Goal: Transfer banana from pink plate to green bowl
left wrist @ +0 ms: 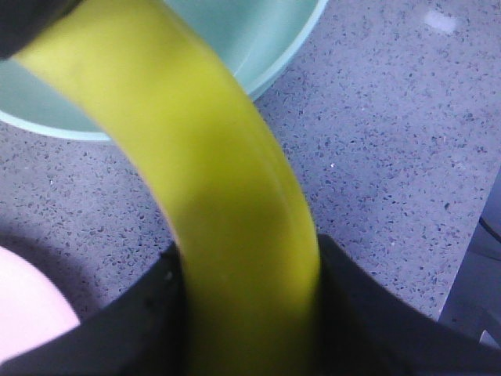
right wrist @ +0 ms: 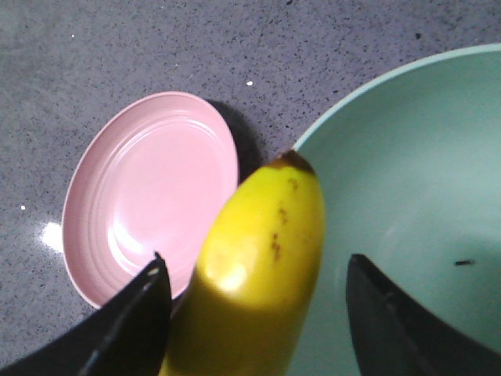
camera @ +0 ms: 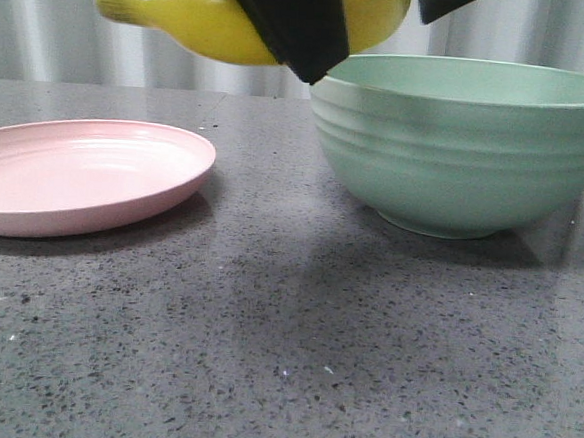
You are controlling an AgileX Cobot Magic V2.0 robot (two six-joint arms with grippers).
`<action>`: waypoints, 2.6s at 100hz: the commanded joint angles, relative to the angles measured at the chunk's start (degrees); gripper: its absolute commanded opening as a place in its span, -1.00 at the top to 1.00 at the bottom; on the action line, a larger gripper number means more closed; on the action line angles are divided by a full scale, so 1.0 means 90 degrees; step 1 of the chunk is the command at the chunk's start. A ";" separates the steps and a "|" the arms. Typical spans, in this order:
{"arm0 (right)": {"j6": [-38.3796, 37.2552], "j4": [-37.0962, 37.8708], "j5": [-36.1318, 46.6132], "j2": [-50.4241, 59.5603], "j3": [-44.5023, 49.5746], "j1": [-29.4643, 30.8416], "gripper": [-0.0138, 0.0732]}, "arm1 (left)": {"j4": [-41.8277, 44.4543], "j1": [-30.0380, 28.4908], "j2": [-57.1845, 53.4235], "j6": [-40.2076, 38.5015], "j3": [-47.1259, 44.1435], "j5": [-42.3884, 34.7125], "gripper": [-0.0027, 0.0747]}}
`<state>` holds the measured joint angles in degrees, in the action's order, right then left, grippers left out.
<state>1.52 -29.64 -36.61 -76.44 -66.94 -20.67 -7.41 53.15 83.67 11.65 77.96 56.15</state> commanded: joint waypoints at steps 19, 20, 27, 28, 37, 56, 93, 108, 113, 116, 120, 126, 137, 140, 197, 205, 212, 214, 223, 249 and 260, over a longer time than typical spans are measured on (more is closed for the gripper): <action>0.0051 -0.0293 0.0473 -0.0146 -0.0345 -0.0203 -0.24 | -0.0124 0.0055 -0.0182 0.0023 0.0226 -0.0297 0.98; 0.0051 -0.0293 0.0473 -0.0145 -0.0345 -0.0200 -0.23 | -0.0124 0.0055 -0.0182 0.0023 0.0226 -0.0297 0.98; 0.0051 -0.0293 0.0460 -0.0158 -0.0345 -0.0200 -0.08 | -0.0124 0.0055 -0.0182 0.0023 0.0226 -0.0297 0.98; 0.0051 -0.0293 0.0448 -0.0158 -0.0345 -0.0200 -0.06 | -0.0124 0.0055 -0.0182 0.0023 0.0226 -0.0297 0.98; 0.0051 -0.0293 0.0457 -0.0158 -0.0345 -0.0200 0.33 | -0.0124 0.0055 -0.0182 0.0023 0.0226 -0.0297 0.98; 0.0051 -0.0293 0.0457 -0.0158 -0.0345 -0.0200 0.84 | -0.0044 0.0055 -0.0182 0.0183 0.0226 -0.0273 0.94; 0.0051 -0.0186 0.0554 -0.0158 -0.0411 -0.0189 0.84 | 0.0367 0.0055 -0.0293 0.0569 0.0226 0.0175 -0.17; 0.0051 0.0067 0.0627 -0.0158 -0.0752 -0.0103 0.85 | 0.0545 0.0055 -0.0510 0.0569 0.0226 0.0175 -0.24; 0.0051 0.0138 0.0627 -0.0158 -0.0903 -0.0046 0.85 | 0.0559 0.0055 -0.0587 0.0556 0.0226 0.0147 -0.24; 0.0051 0.0138 0.0627 -0.0158 -0.0982 0.0020 0.85 | 0.0559 0.0055 -0.0627 0.0542 0.0226 0.0116 -0.24; 0.0051 0.0156 0.0627 -0.0158 -0.1106 0.0099 0.85 | 0.0596 0.0055 -0.0674 0.0458 0.0226 0.0058 -0.24; 0.0051 0.0318 0.0627 -0.0158 -0.1279 0.0235 0.85 | 0.0596 0.0055 -0.0756 0.0443 0.0226 0.0019 -0.24; 0.0051 0.0900 0.0674 -0.0158 -0.1496 0.0469 0.85 | 0.0596 0.0055 -0.0821 0.0443 0.0226 0.0031 -0.24; 0.0051 0.1070 0.0706 -0.0158 -0.1521 0.0522 0.85 | 0.0596 0.0055 -0.0820 0.0443 0.0226 0.0031 -0.24; 0.0051 0.2934 0.0259 -0.0726 -0.1539 0.0838 -0.11 | 0.0553 0.0055 -0.0824 0.0419 0.0226 -0.0041 -0.23; 0.0051 0.2934 0.0153 -0.0839 -0.1539 0.0838 -0.19 | 0.0543 0.0055 -0.0824 0.0419 0.0226 -0.0041 -0.23; 0.0051 0.2934 0.0120 -0.0866 -0.1539 0.0838 -0.18 | 0.0500 0.0055 -0.0824 0.0419 0.0226 -0.0051 -0.23; 0.0051 0.2934 0.0120 -0.0866 -0.1539 0.0838 -0.18 | 0.0481 0.0055 -0.0824 0.0419 0.0226 -0.0051 -0.23; 0.0051 0.2934 0.0197 -0.0866 -0.1550 0.0838 -0.18 | 0.0481 0.0055 -0.0824 0.0419 0.0226 -0.0079 -0.23; 0.0051 0.3106 -0.0060 -0.0568 -0.1550 0.0838 -0.02 | 0.0454 0.0055 -0.0824 0.0198 0.0226 -0.0138 -0.09; 0.0051 0.3121 -0.0459 -0.0384 -0.1550 0.0838 0.48 | 0.0454 0.0055 -0.0824 0.0103 0.0226 -0.0150 0.40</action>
<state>1.76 -2.48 -41.13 -83.52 -78.87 -13.32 -2.49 53.36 78.23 13.85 78.50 57.88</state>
